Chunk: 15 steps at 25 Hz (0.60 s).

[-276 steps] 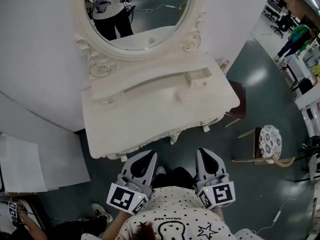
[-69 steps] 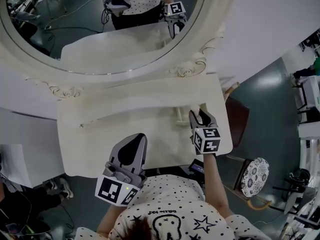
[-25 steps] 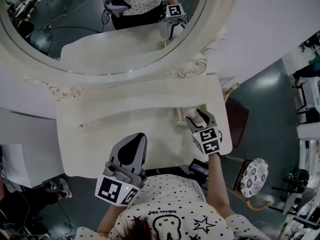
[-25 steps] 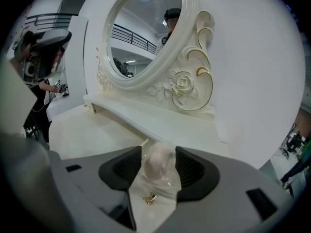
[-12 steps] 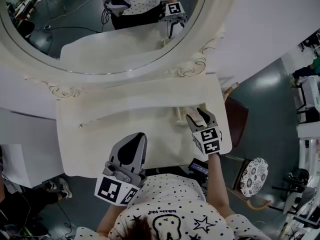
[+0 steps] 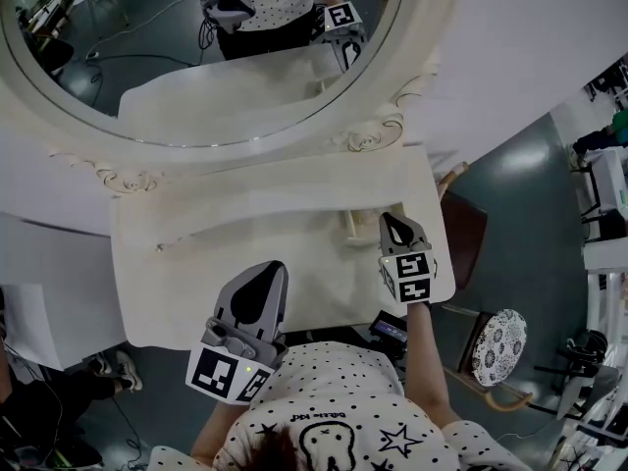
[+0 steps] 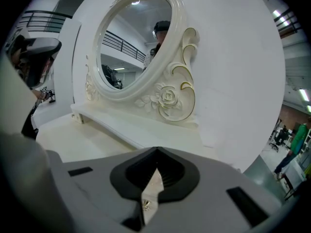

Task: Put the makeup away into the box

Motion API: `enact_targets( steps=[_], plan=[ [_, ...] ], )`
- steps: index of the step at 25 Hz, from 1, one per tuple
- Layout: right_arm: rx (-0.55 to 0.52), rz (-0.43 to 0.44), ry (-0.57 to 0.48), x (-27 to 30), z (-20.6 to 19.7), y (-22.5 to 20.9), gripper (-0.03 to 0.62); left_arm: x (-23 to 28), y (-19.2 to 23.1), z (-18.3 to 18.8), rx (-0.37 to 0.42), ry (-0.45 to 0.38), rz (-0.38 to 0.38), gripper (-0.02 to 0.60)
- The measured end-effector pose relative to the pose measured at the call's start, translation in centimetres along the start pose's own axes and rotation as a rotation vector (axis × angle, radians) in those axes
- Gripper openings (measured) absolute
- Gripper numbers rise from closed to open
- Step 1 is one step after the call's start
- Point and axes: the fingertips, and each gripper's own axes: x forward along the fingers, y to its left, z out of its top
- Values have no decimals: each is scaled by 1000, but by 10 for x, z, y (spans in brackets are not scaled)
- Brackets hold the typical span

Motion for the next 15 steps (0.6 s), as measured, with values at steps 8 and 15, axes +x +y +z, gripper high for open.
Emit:
enact_targets(
  steps=[8,15],
  plan=[
    [28,-31,-44,-6,12,-2,6,-3,1,1,3,-5,3,-5],
    [177,-30,-261,-53,74,3,6,-6,5,5,9,-16,7,-5]
  ],
)
